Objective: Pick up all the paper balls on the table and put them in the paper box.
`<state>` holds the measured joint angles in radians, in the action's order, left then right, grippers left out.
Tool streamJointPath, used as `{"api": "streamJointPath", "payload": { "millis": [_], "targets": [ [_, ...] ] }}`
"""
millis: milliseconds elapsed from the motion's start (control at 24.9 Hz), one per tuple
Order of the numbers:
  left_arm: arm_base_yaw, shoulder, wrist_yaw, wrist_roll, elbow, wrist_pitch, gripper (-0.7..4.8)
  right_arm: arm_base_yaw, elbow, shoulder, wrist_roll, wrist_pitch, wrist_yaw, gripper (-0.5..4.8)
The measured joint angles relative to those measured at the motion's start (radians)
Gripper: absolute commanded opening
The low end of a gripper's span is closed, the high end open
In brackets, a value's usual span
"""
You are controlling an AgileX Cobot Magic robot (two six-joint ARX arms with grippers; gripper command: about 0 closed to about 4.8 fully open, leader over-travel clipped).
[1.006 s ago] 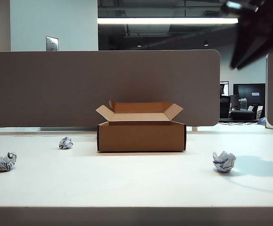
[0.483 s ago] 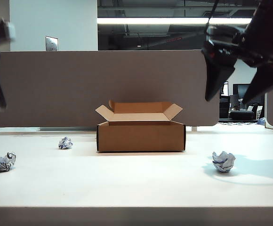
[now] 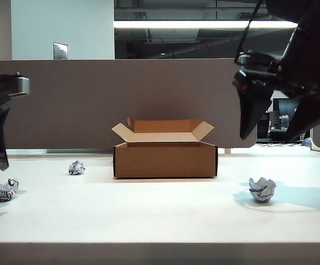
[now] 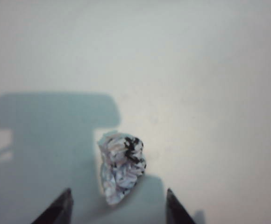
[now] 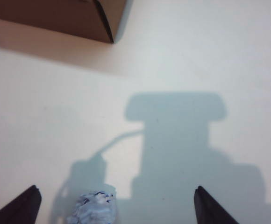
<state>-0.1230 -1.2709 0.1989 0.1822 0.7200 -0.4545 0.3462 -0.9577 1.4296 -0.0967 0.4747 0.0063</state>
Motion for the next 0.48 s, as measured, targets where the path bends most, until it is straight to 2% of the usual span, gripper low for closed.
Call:
{"api": "streamJointPath", "payload": {
  "millis": [121, 483],
  "targets": [
    [0.0, -0.002, 0.0, 0.001, 0.0, 0.057, 3.16, 0.0, 0.0, 0.047, -0.001, -0.005, 0.0, 4.79],
    [0.0, -0.042, -0.019, 0.004, 0.002, 0.091, 3.15, 0.0, 0.001, 0.106, -0.027, -0.013, -0.005, 4.79]
  ]
}}
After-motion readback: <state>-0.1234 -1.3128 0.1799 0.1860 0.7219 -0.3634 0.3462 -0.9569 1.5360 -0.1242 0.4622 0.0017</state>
